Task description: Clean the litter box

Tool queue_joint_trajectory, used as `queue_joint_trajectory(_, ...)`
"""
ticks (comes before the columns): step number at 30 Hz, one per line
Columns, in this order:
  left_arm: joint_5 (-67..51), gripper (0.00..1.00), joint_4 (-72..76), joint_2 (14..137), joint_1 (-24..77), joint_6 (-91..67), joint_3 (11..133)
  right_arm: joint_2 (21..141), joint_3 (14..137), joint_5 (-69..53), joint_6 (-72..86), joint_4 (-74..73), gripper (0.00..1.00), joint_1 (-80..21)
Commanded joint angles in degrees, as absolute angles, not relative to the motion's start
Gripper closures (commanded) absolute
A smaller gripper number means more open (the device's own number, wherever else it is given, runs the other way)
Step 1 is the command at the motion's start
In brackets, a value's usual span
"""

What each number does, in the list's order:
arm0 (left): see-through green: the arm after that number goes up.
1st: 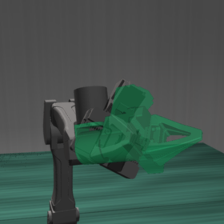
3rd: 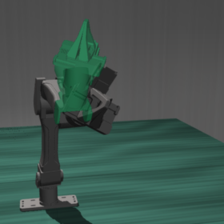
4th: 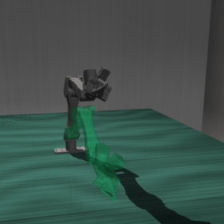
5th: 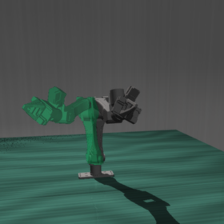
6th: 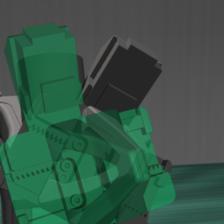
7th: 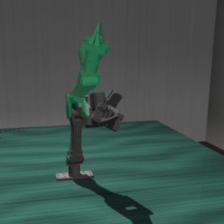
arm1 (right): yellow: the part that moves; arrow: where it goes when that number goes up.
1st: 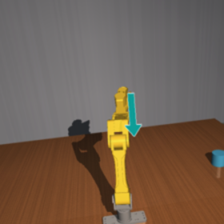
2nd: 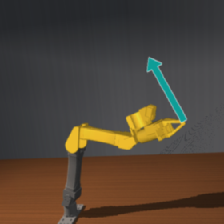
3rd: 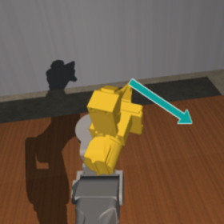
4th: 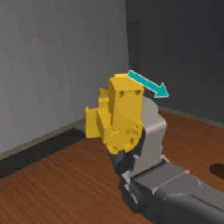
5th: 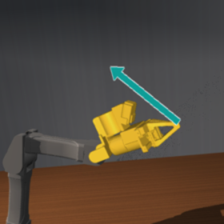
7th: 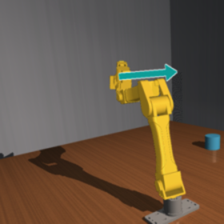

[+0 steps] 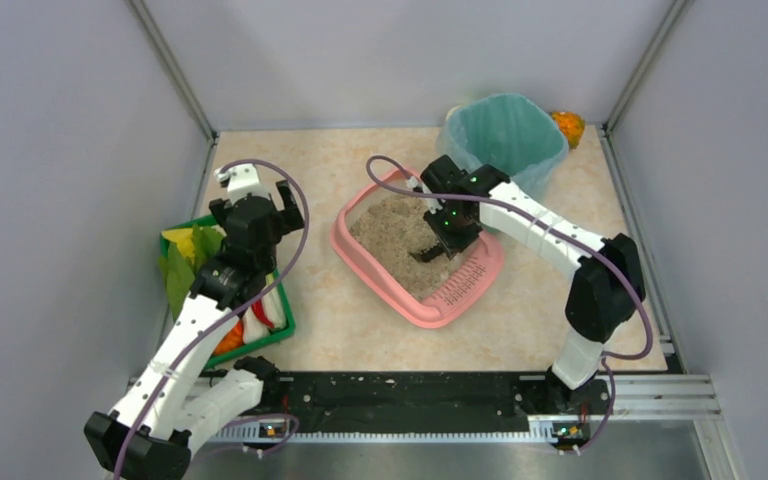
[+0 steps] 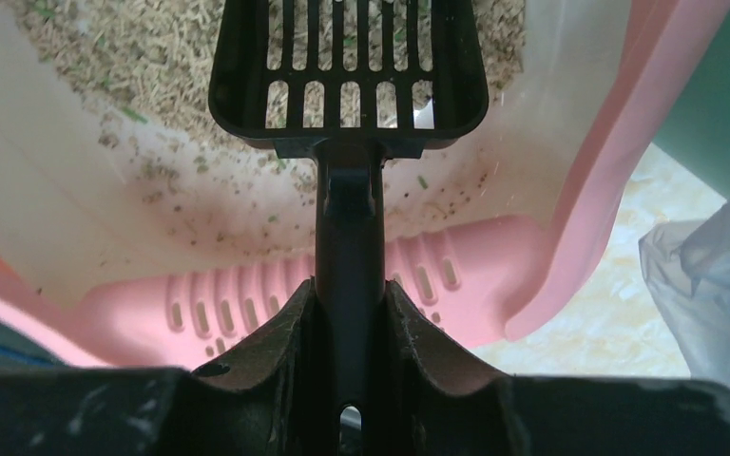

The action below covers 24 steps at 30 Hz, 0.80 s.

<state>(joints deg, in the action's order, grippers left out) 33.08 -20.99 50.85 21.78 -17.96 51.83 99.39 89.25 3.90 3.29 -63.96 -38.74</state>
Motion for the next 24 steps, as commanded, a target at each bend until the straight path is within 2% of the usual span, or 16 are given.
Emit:
queue_joint_trajectory(1, 34.6, 0.01, -19.0, 49.5, 21.4, -17.4, 51.6, 101.4, 84.6, 9.6, 4.3, -54.5, 1.0, -38.5)
queue_joint_trajectory(17, 35.3, 0.01, -20.1, 49.0, 21.2, -17.2, 52.9, 100.4, 70.2, 4.8, -4.7, -29.7, 1.0, -38.5)
queue_joint_trajectory(24, 35.2, 0.01, -20.8, 48.7, 21.3, -18.4, 53.3, 91.9, 61.6, 0.8, -3.5, -19.0, 1.0, -38.4)
